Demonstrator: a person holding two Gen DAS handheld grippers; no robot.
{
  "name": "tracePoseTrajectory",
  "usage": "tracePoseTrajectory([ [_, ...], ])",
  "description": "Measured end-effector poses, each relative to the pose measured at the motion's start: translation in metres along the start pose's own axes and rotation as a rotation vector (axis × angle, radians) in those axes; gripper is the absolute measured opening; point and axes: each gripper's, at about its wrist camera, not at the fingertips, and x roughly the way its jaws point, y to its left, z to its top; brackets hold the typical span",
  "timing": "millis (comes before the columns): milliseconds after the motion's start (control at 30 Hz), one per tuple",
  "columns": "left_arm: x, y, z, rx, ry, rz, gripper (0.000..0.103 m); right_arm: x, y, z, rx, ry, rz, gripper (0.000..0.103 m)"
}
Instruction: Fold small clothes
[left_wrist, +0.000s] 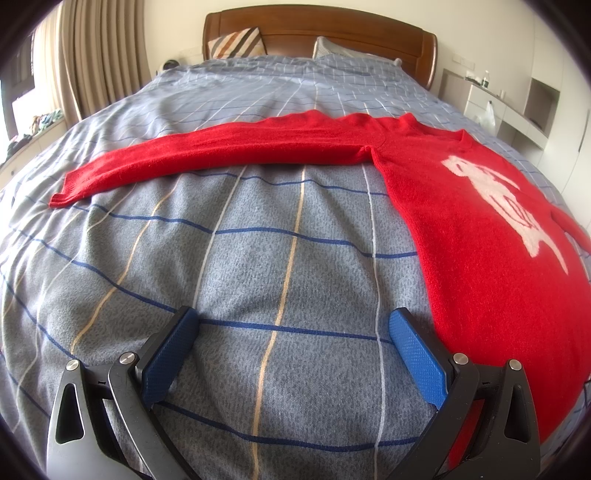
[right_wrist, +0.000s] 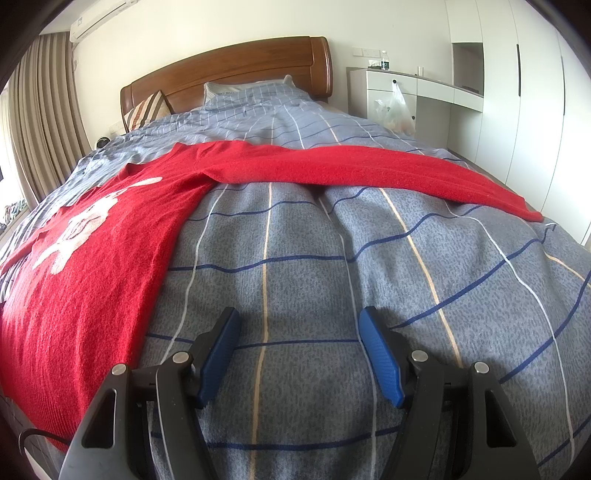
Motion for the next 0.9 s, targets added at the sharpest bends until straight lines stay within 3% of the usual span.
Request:
tracePoseTrajectory([
  [900, -0.0062, 0.0025, 0.0030, 0.002, -0.012, 0.005, 0.102, -0.0001, 0.0004, -0.0003, -0.001, -0.001, 0.000, 0.067],
])
